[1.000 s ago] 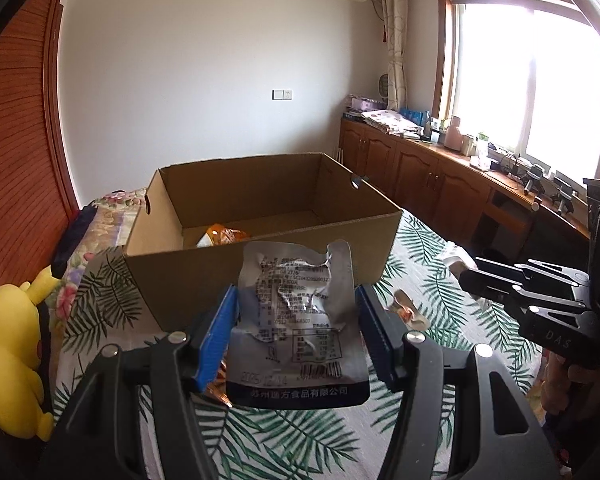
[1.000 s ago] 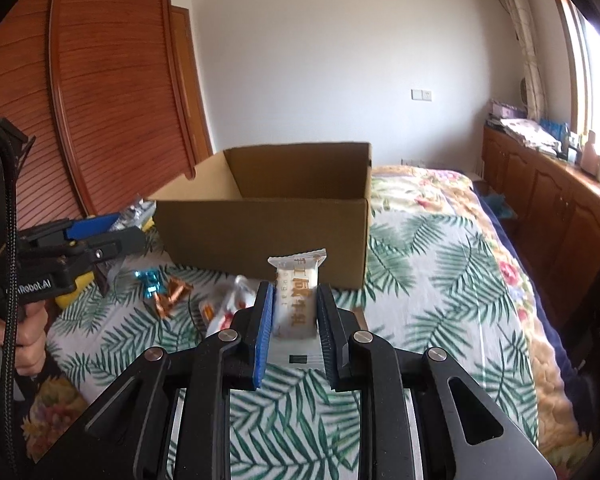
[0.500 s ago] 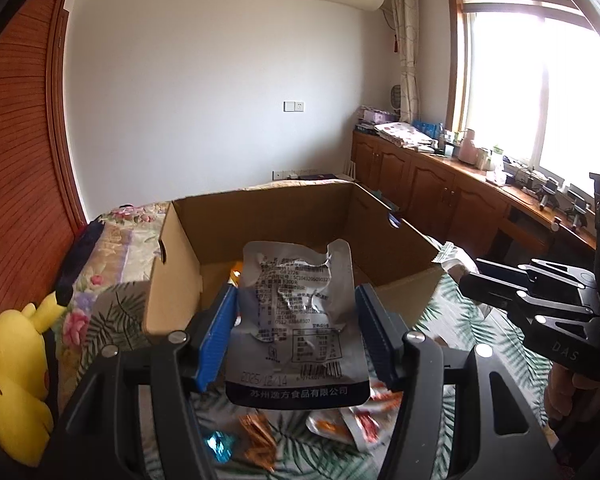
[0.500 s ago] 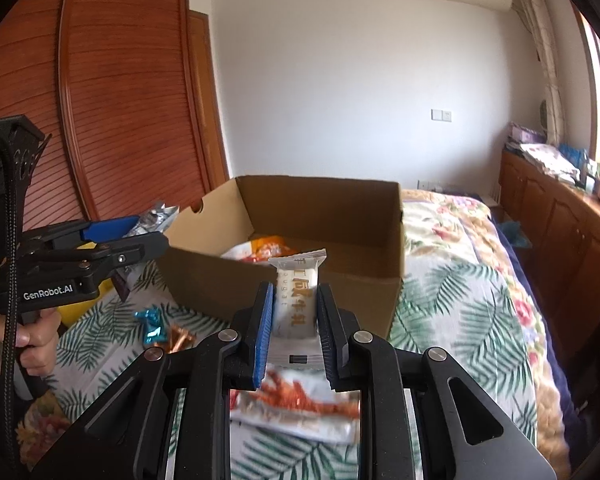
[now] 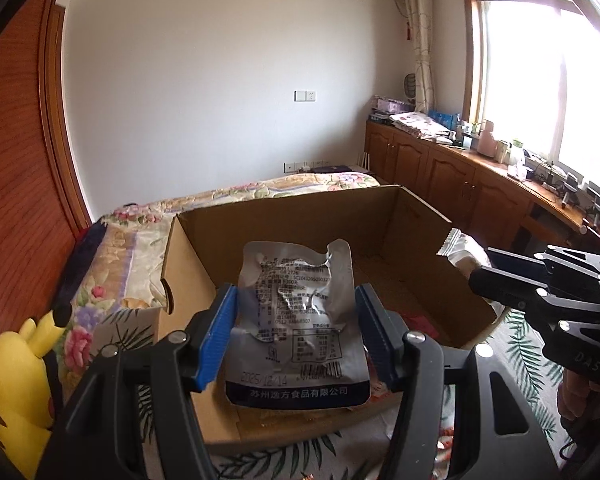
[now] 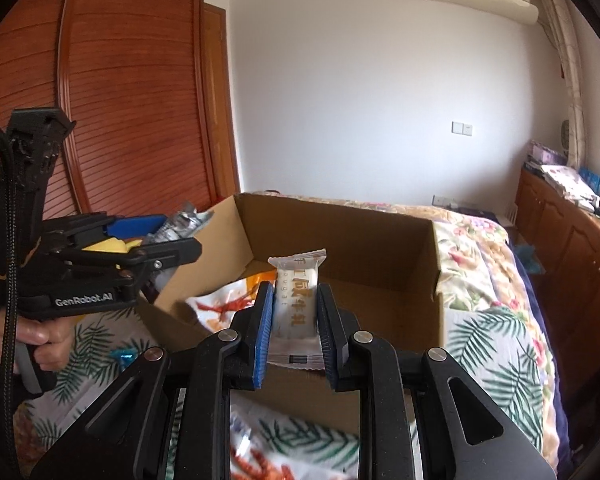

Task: Organize snacks
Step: 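Lift and carry the silver pouch and white bar over the box with both tools, then open both tools to drop the silver pouch and white bar into the box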

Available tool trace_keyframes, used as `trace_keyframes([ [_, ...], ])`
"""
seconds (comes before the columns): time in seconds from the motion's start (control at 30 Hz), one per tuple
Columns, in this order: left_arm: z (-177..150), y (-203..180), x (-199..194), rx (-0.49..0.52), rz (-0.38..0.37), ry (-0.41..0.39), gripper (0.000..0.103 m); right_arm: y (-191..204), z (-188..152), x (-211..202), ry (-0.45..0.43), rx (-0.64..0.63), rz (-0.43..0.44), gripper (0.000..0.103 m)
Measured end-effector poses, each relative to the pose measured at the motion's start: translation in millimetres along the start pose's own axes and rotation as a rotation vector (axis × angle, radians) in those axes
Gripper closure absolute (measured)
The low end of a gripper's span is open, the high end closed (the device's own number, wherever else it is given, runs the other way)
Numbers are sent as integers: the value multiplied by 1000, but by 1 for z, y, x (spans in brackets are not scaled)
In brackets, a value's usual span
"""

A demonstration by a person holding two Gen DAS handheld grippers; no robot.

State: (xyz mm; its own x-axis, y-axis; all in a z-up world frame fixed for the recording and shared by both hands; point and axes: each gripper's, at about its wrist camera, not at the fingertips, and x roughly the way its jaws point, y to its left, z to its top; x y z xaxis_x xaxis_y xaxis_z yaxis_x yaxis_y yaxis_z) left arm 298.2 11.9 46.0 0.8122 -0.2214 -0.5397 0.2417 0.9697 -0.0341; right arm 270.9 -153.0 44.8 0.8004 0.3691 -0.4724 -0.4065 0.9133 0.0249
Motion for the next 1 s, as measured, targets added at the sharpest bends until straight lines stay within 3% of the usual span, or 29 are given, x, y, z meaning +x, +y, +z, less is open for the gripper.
trace_keyframes([
  [0.43, -7, -1, 40, 3, -11, 54, 43, -10, -5, 53, 65, 3, 14, 83],
  [1.0, -7, -8, 59, 4, -14, 109, 42, -17, -2, 84, 139, 23, 42, 82],
])
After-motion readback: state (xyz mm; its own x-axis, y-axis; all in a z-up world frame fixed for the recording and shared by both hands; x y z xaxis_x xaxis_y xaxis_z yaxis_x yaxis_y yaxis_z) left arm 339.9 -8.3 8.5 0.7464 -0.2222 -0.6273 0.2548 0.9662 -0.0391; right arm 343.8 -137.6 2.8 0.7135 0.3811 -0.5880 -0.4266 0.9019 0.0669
